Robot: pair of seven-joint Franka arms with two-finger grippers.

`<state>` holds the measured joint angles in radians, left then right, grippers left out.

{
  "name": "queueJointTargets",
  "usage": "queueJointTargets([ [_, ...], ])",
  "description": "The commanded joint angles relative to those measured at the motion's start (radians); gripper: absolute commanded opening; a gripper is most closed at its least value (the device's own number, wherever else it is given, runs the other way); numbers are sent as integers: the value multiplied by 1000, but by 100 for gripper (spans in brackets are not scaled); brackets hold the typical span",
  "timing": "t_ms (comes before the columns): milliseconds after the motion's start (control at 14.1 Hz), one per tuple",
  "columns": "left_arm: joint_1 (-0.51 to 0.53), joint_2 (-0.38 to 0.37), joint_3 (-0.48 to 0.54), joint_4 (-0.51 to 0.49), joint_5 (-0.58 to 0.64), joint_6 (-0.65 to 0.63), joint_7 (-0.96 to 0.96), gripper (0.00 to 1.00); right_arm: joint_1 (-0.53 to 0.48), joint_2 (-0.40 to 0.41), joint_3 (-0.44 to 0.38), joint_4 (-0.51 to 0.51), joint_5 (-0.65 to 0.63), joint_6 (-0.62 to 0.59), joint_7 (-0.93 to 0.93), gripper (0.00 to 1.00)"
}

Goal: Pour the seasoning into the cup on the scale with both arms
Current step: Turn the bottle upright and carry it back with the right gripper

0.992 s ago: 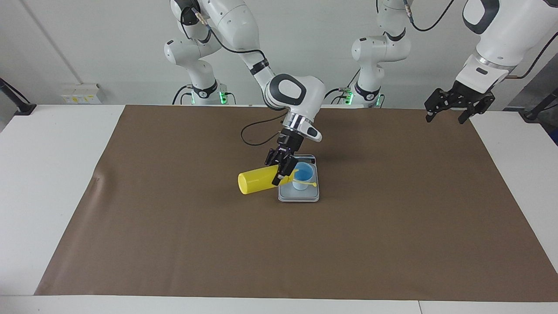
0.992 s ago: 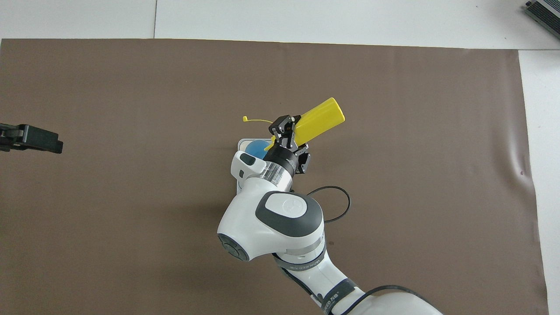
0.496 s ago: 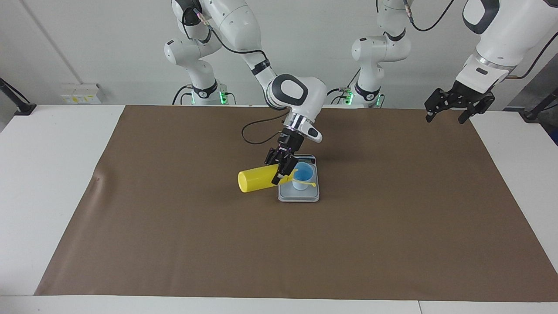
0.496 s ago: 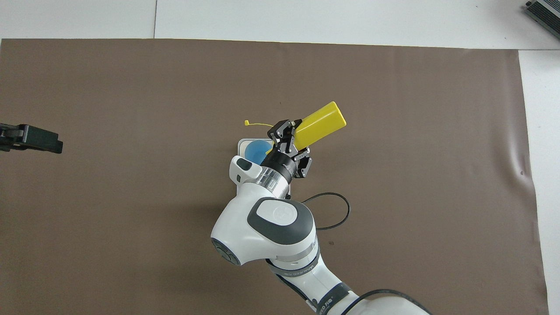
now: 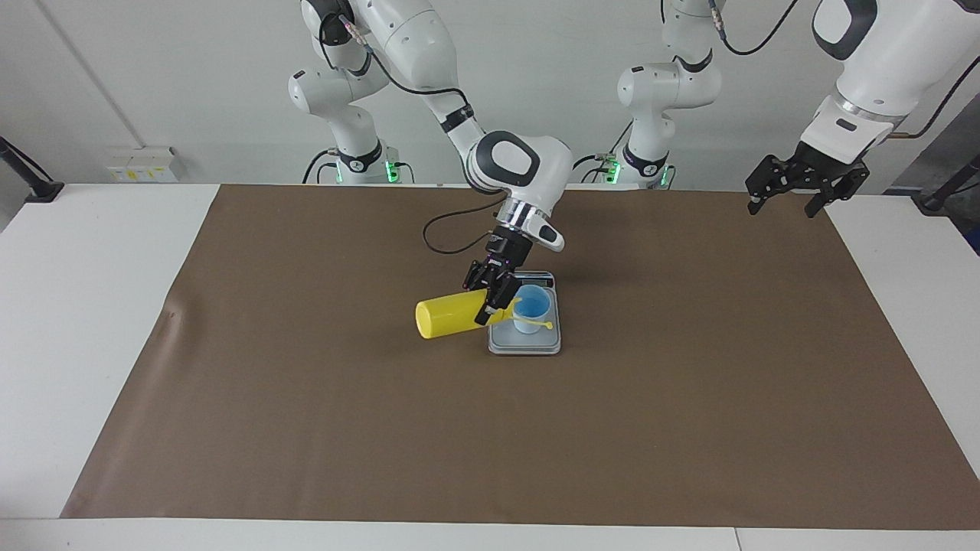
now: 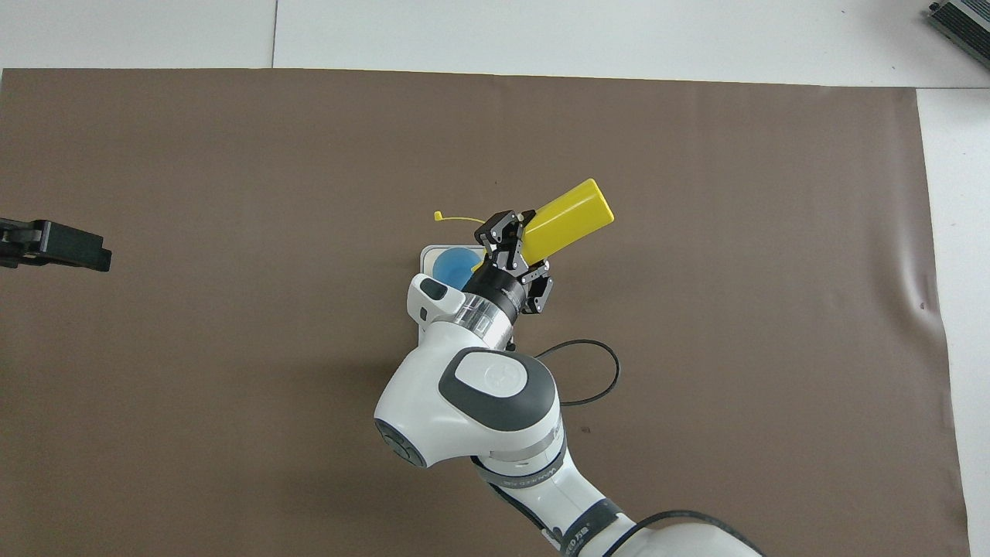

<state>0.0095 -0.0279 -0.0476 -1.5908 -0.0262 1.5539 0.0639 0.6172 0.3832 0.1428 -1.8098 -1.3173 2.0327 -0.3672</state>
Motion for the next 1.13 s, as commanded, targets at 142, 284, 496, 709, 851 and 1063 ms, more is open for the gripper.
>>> queueJointTargets([
  [142, 14, -30, -3, -31, -12, -6, 19, 100, -10, -6, 7, 6, 9, 0, 71, 0],
  [284, 14, -30, -3, -31, -12, -6, 19, 100, -20, -18, 6, 10, 68, 23, 77, 0],
  [496, 15, -30, -3, -31, -12, -6, 19, 100, -106, -70, 6, 9, 217, 137, 64, 0],
  [709, 15, -30, -3, -31, -12, -6, 19, 100, -157, -116, 6, 3, 361, 184, 24, 0],
  [851, 14, -30, -3, -31, -12, -6, 19, 100, -168, -145, 6, 1, 444, 184, 16, 0],
  [1063, 14, -30, -3, -31, -12, -6, 19, 100, -194, -187, 7, -2, 557, 182, -73, 0],
])
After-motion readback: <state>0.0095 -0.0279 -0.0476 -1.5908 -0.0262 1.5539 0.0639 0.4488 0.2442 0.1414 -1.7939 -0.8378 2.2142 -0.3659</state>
